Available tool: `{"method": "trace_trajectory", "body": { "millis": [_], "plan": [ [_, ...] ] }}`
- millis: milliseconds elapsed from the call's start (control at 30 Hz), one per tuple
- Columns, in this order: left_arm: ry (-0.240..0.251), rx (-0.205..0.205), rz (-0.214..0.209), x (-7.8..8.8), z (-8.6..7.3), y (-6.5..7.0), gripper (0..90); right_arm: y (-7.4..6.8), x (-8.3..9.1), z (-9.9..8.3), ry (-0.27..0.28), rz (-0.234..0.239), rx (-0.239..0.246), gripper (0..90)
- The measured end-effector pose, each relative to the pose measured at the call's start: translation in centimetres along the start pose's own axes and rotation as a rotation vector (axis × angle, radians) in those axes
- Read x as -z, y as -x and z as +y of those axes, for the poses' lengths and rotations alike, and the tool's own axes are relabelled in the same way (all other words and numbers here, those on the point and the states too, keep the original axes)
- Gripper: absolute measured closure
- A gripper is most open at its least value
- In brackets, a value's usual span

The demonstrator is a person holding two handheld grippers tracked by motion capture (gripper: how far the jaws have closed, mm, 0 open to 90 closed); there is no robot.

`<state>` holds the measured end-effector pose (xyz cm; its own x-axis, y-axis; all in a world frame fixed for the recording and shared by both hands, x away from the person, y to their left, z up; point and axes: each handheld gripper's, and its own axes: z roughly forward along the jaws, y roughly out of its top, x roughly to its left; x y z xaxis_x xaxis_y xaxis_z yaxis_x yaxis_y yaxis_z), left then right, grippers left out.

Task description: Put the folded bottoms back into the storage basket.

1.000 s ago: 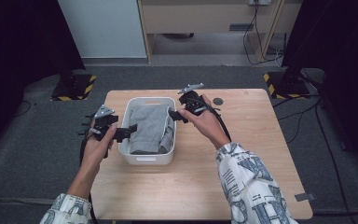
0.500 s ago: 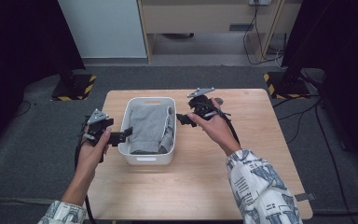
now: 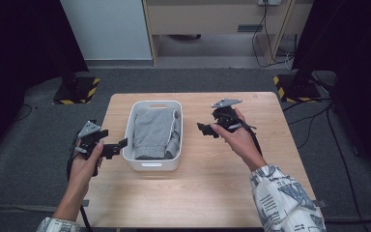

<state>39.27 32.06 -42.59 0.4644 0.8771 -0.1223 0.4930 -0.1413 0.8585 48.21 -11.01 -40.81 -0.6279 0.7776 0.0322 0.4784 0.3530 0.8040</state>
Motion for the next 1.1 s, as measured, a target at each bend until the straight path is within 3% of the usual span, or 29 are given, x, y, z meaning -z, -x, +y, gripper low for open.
{"method": "trace_trajectory", "body": {
  "millis": [200,533,1100],
  "plan": [
    [0.014,0.036,0.005,0.9,-1.0,-0.9,4.2,1.1,0.8,-1.3,-0.002,-0.010,-0.015,8.2],
    [-0.002,0.010,0.021,1.4,-1.3,-1.1,4.2,2.4,1.8,-3.0,0.008,-0.029,-0.039,8.6],
    [-0.041,-0.014,0.027,2.2,-3.5,-1.2,4.1,3.7,4.1,-6.4,0.016,-0.045,-0.075,8.3]
  ]
}}
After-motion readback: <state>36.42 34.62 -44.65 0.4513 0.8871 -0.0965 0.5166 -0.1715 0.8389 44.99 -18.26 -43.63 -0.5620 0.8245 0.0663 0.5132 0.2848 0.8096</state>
